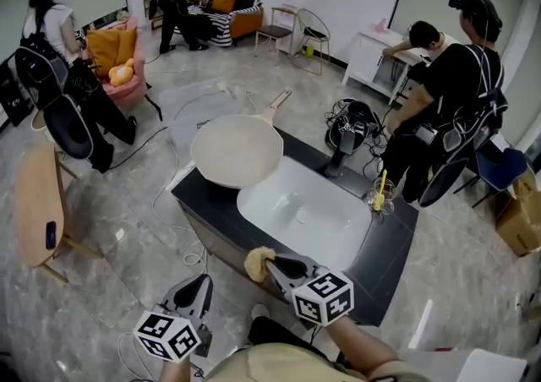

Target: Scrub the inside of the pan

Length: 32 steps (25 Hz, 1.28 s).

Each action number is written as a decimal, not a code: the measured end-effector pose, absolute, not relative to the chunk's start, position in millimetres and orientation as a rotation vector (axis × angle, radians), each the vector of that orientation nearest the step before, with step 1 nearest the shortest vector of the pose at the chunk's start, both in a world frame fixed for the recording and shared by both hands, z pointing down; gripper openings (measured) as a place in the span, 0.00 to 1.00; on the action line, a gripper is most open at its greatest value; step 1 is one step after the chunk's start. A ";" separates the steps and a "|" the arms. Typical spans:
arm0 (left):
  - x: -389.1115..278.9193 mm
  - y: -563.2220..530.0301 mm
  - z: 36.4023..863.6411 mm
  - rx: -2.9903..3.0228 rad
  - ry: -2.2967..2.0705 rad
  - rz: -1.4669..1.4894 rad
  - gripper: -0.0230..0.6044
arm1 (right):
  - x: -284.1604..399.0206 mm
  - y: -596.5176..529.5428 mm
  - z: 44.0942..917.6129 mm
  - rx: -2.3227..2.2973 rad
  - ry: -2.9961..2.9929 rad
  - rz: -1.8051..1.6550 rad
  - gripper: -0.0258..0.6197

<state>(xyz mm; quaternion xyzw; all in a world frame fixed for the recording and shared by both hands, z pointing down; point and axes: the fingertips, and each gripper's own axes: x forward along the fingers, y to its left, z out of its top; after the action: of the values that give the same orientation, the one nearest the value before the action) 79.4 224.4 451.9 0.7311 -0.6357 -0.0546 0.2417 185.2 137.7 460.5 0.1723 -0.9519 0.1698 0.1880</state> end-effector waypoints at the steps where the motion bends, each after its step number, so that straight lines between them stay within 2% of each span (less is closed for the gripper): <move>1: 77.5 212.2 450.6 2.006 -1.741 -0.134 0.06 | 184.0 127.7 458.8 0.481 -2.684 0.478 0.10; 9: 51.5 117.4 437.1 2.039 -1.718 -0.055 0.06 | 174.6 46.6 439.9 0.540 -2.706 0.515 0.10; 21: -2.3 45.7 437.0 2.038 -1.771 0.017 0.07 | 172.4 -28.8 409.7 0.753 -2.742 0.488 0.10; 25: -37.0 10.7 435.4 2.067 -1.759 0.006 0.14 | 164.7 -58.1 407.9 0.885 -2.706 0.475 0.10; 32: -105.5 -41.1 436.7 2.126 -1.681 0.025 0.20 | 112.7 -112.5 405.8 1.058 -2.650 0.491 0.10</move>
<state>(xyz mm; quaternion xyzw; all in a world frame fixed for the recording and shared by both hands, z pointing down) -105.5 -41.1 436.7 0.7662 -0.6058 0.0089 0.2140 112.7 -112.5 405.8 0.3626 -0.9084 0.1682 0.1228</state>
